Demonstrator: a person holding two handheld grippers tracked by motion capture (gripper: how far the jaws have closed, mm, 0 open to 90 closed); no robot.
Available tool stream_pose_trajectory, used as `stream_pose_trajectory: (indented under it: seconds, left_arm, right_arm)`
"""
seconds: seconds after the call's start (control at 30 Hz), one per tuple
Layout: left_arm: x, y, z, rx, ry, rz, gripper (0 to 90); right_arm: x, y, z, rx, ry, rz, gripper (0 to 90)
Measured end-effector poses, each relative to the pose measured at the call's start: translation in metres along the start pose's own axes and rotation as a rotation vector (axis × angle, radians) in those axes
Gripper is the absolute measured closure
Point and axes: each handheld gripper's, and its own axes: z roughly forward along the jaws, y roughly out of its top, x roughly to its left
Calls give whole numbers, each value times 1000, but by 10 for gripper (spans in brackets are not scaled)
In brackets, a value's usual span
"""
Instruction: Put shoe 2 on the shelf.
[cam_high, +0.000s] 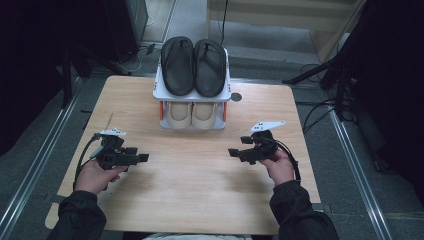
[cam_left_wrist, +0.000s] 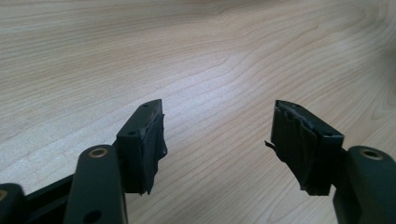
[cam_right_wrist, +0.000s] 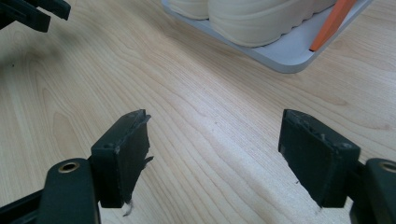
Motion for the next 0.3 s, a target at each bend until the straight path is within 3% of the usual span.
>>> stream_pose_trajectory:
  seconds: [0.17,0.3]
  left_arm:
    - [0,0,2,-2,-13,-15,328]
    - [-6,-1,12,29,-31,3,292]
  right_arm:
    - [0,0,0,3,1,0,248]
    - [1,-1,5,30,10,-9,242]
